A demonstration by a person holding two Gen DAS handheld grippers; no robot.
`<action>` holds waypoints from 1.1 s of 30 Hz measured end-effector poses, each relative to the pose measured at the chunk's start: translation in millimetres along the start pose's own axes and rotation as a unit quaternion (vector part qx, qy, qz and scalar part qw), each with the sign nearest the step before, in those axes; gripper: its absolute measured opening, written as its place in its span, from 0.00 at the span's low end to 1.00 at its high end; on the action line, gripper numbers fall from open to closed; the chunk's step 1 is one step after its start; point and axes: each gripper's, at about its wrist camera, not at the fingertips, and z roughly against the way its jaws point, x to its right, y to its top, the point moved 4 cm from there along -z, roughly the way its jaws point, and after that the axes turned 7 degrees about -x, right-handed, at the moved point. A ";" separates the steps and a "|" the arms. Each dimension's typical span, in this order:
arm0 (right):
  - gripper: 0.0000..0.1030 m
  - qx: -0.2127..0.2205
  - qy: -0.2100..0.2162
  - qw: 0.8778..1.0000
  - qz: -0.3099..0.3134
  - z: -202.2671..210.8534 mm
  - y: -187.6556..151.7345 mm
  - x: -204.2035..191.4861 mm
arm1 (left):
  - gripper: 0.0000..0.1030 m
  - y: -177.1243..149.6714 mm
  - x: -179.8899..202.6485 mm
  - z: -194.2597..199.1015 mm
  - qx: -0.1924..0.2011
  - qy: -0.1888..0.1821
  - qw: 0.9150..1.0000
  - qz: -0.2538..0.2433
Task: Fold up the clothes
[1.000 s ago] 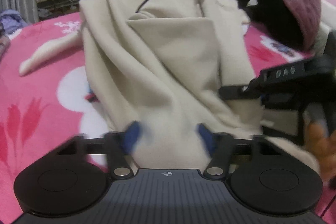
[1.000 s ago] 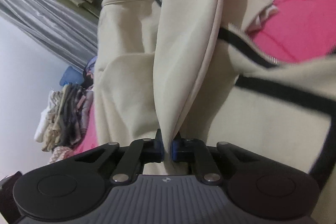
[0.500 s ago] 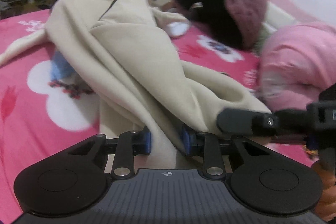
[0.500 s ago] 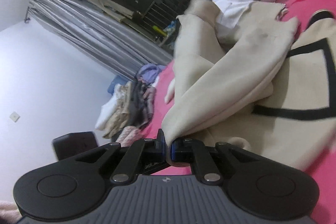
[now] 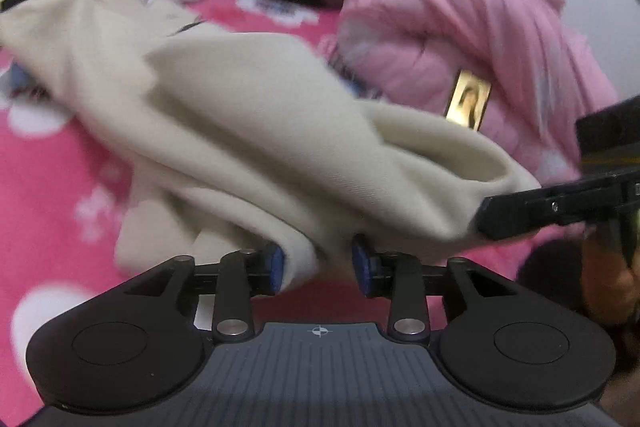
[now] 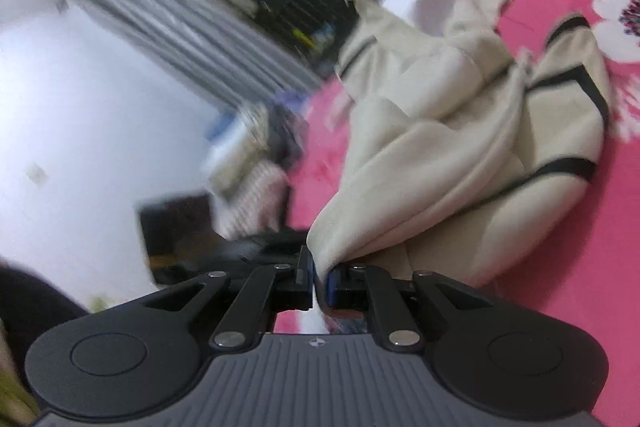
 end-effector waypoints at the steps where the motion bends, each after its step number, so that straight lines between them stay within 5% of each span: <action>1: 0.15 -0.019 -0.023 1.000 -0.001 -5.1 -4.1 2.5 | 0.34 -7.6 -4.2 4.5 -0.011 0.007 1.000 0.005; 4: 0.30 -0.073 -0.092 0.993 -0.025 -16.0 -15.5 15.8 | 0.38 -22.7 -23.6 22.6 -0.031 0.040 0.998 0.033; 9: 0.57 -0.067 -0.084 0.988 -0.107 4.6 -15.9 38.6 | 0.53 -2.0 -34.8 37.9 0.006 0.080 0.995 0.050; 13: 0.58 -0.034 -0.091 0.989 -0.108 38.1 -6.1 38.1 | 0.74 32.0 -29.3 16.1 0.023 0.107 0.994 0.024; 17: 0.58 0.029 -0.104 0.991 -0.085 56.3 27.0 41.1 | 0.80 66.2 -23.7 -5.5 0.041 0.133 0.990 -0.002; 21: 0.58 0.059 -0.141 0.987 -0.044 31.2 72.9 55.1 | 0.80 100.4 -17.9 -27.0 0.058 0.159 0.985 -0.029; 25: 0.58 0.054 -0.183 0.981 -0.013 -15.4 118.5 76.1 | 0.75 109.5 -22.0 -54.4 0.024 0.188 0.981 -0.041; 30: 0.53 0.020 -0.236 0.971 -0.007 -74.3 152.5 109.0 | 0.57 103.9 -32.0 -68.7 0.008 0.190 0.982 -0.017; 31: 0.49 0.011 -0.237 0.971 -0.010 -79.9 149.4 112.6 | 0.51 102.5 -33.0 -70.9 0.009 0.189 0.982 -0.014; 33: 0.18 -0.002 -0.239 0.971 -0.014 -86.9 142.3 117.1 | 0.38 98.6 -35.2 -62.4 0.018 0.185 0.983 0.002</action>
